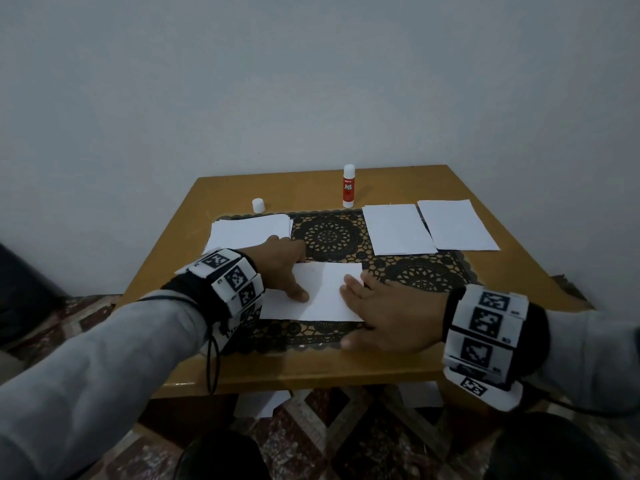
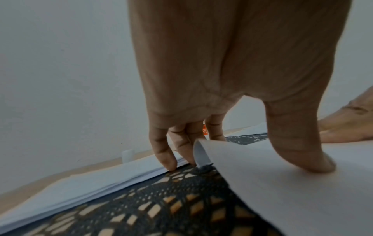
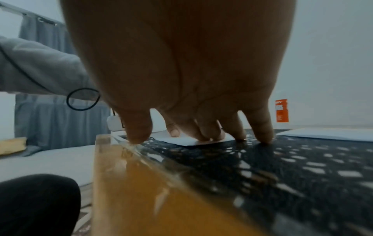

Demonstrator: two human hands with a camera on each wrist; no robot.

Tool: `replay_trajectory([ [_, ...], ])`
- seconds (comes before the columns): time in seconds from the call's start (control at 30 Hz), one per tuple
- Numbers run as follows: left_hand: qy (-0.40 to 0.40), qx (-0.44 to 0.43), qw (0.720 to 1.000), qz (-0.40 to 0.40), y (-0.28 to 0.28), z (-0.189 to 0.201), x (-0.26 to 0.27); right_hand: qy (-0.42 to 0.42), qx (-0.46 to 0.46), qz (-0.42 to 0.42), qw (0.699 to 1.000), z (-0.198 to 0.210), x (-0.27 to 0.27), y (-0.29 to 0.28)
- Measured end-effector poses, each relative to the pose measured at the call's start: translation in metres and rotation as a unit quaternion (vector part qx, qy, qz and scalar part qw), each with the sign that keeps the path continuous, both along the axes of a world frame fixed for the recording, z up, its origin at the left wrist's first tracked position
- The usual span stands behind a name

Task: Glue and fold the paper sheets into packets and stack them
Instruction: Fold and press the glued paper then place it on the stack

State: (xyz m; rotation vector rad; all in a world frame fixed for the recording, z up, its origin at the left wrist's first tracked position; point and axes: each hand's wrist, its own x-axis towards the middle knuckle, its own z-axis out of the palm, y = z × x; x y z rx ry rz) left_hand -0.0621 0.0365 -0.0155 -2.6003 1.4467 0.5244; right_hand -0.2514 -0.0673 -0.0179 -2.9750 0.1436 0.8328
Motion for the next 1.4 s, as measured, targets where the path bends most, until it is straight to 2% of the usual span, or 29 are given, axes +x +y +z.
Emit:
replay_trajectory([
  [0.13, 0.034, -0.091, 0.995, 0.011, 0.006, 0.0, 0.0, -0.13, 0.012, -0.06, 0.99, 0.0, 0.004, -0.008],
  [0.23, 0.001, -0.195, 0.981, 0.014, 0.018, 0.005, 0.008, -0.23, 0.051, -0.129, 0.963, 0.001, 0.015, -0.021],
  [0.3, 0.041, -0.252, 0.966, 0.034, 0.028, 0.013, 0.017, -0.268, 0.102, -0.193, 0.938, 0.002, 0.025, -0.032],
  [0.37, 0.102, -0.306, 0.945, 0.056, 0.037, 0.022, 0.025, -0.277, 0.231, -0.256, 0.897, 0.006, 0.036, -0.037],
  [0.43, 0.135, -0.353, 0.923, 0.074, 0.045, 0.032, 0.034, -0.246, 0.402, -0.318, 0.823, 0.012, 0.046, -0.035],
  [0.47, 0.14, -0.372, 0.914, 0.082, 0.049, 0.036, 0.038, -0.236, 0.454, -0.334, 0.791, 0.016, 0.05, -0.032],
  [0.53, 0.132, -0.421, 0.89, 0.12, 0.056, 0.039, 0.049, -0.244, 0.492, -0.347, 0.76, 0.021, 0.064, -0.028],
  [0.67, 0.191, -0.509, 0.791, 0.281, 0.063, 0.043, 0.069, -0.254, 0.538, -0.384, 0.706, 0.03, 0.099, -0.019],
  [0.77, 0.18, -0.528, 0.765, 0.321, 0.07, 0.035, 0.087, -0.223, 0.555, -0.404, 0.692, 0.031, 0.124, -0.01],
  [0.83, 0.163, -0.525, 0.775, 0.313, 0.074, 0.03, 0.096, -0.208, 0.557, -0.413, 0.69, 0.03, 0.139, -0.004],
  [0.9, 0.147, -0.486, 0.802, 0.314, 0.076, 0.024, 0.104, -0.211, 0.546, -0.424, 0.691, 0.025, 0.152, -0.002],
  [0.93, 0.141, -0.46, 0.82, 0.311, 0.077, 0.02, 0.107, -0.21, 0.532, -0.426, 0.701, 0.024, 0.157, -0.001],
  [1.03, 0.131, -0.363, 0.88, 0.276, 0.075, 0.01, 0.114, -0.193, 0.433, -0.428, 0.769, 0.019, 0.172, 0.002],
  [1.1, 0.087, -0.295, 0.922, 0.235, 0.073, 0.005, 0.116, -0.186, 0.348, -0.413, 0.821, 0.016, 0.179, 0.0],
  [1.17, 0.032, -0.246, 0.948, 0.201, 0.071, 0.001, 0.117, -0.19, 0.29, -0.386, 0.855, 0.013, 0.182, -0.002],
  [1.2, 0.023, -0.231, 0.953, 0.194, 0.071, 0.0, 0.117, -0.193, 0.274, -0.379, 0.862, 0.013, 0.182, -0.002],
  [1.3, 0.033, -0.203, 0.958, 0.199, 0.073, -0.003, 0.118, -0.231, 0.271, -0.391, 0.849, 0.011, 0.181, -0.007],
  [1.4, 0.054, -0.211, 0.953, 0.212, 0.076, -0.002, 0.118, -0.27, 0.318, -0.387, 0.823, 0.011, 0.18, -0.011],
])
